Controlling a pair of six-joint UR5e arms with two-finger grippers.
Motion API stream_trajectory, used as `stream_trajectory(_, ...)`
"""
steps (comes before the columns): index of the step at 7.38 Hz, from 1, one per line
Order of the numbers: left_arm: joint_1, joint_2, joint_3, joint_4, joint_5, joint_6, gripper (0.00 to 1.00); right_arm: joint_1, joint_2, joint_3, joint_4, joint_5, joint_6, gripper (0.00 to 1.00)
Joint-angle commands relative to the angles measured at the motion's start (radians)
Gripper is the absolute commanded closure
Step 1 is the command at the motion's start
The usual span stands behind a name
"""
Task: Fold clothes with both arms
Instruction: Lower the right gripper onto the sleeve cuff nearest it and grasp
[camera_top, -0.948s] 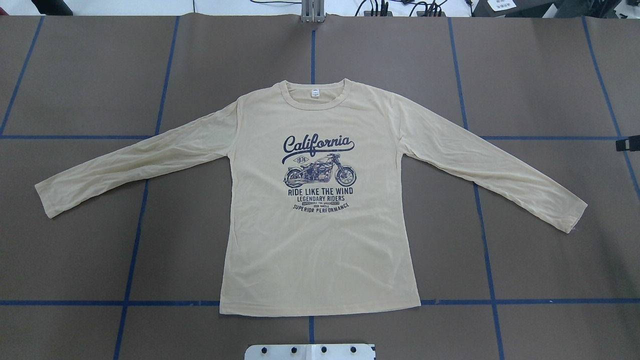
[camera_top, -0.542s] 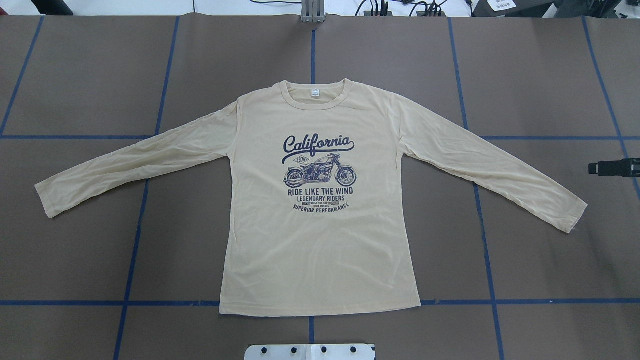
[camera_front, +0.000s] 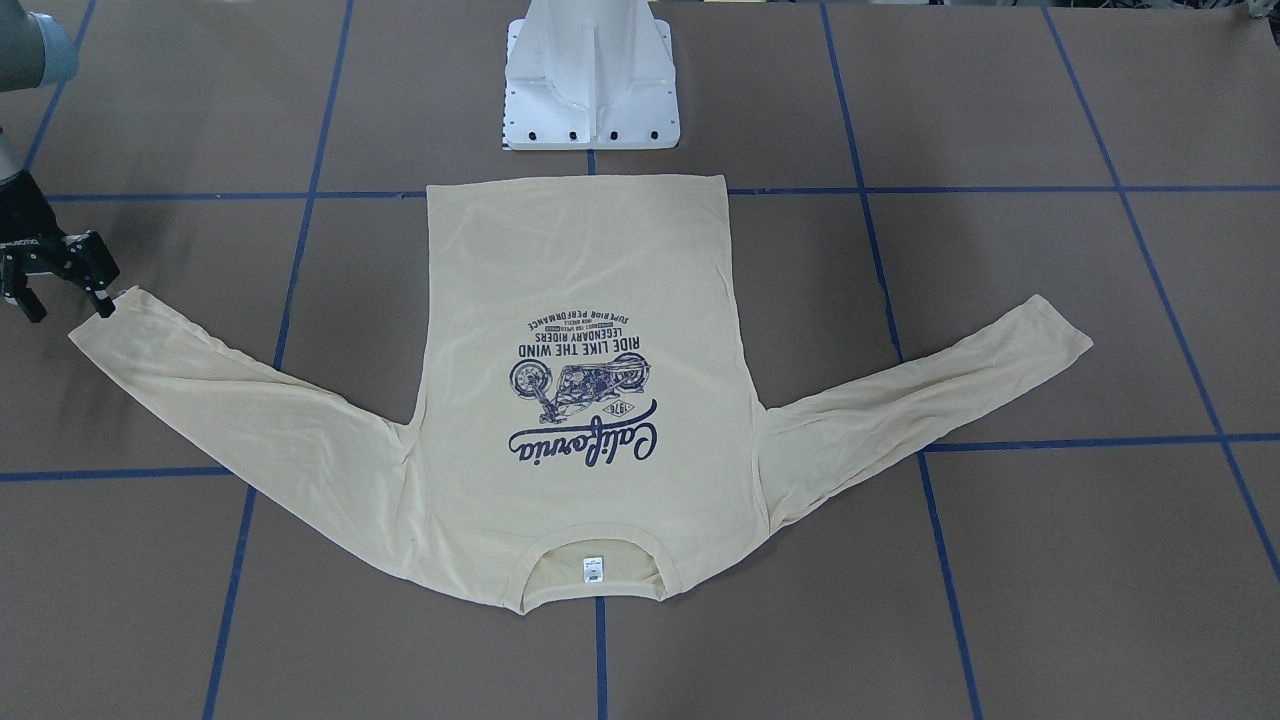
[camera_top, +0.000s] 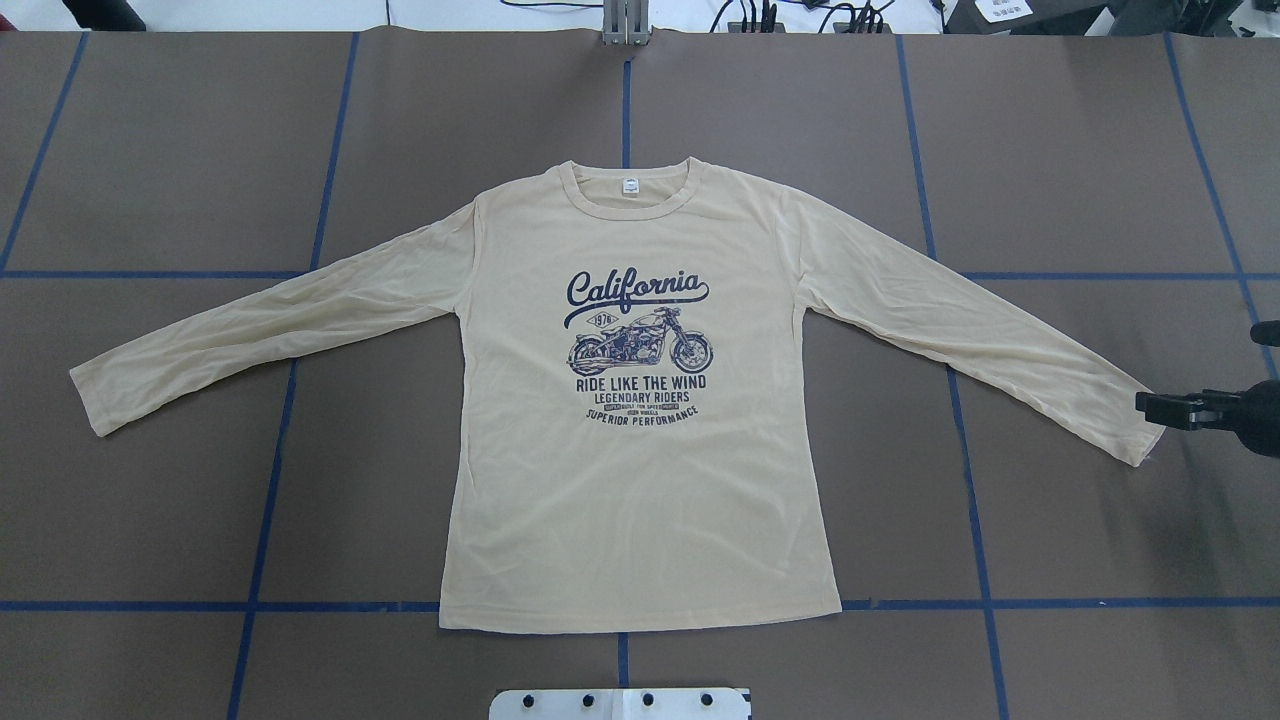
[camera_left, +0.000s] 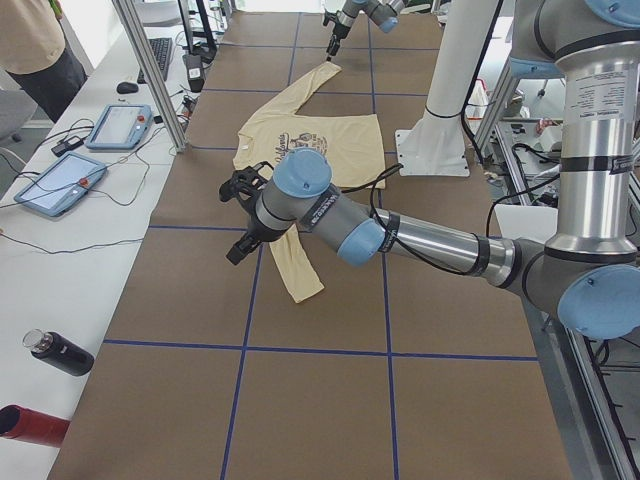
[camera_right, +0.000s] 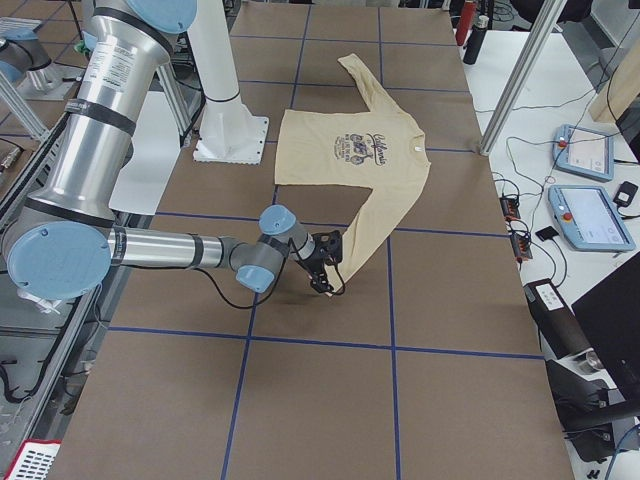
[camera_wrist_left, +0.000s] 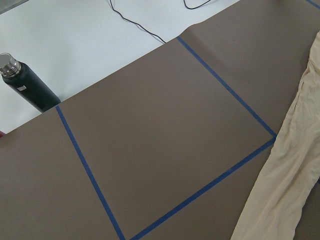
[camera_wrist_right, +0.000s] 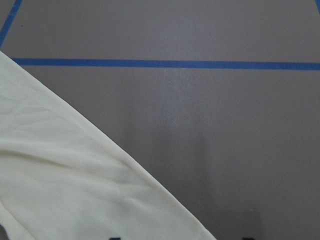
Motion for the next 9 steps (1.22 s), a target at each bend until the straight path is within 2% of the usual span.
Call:
stream_trajectory(1, 0.000, 0.007, -0.001, -0.001, 0.002, 0.004, 0.00, -0.011, 0.008, -0.102, 0.115, -0.022, -0.003, 0.28)
stream_trajectory(5, -0.002, 0.007, -0.003, -0.001, 0.002, 0.006, 0.00, -0.029, 0.038, -0.119, 0.116, -0.045, 0.004, 0.35)
stream_trajectory(6, -0.002, 0.007, -0.003, -0.001, 0.002, 0.006, 0.00, -0.031, 0.046, -0.124, 0.116, -0.047, 0.004, 0.40)
stream_trajectory(7, -0.002, 0.007, -0.003, -0.001, 0.002, 0.006, 0.00, -0.032, 0.046, -0.125, 0.116, -0.047, 0.004, 0.50)
stream_trajectory(8, -0.002, 0.009, -0.003, -0.001, 0.002, 0.006, 0.00, -0.031, 0.046, -0.124, 0.116, -0.047, 0.005, 0.65)
stream_trajectory(9, -0.002, 0.007, -0.003, -0.001, 0.002, 0.006, 0.00, -0.031, 0.046, -0.124, 0.116, -0.047, 0.004, 0.90)
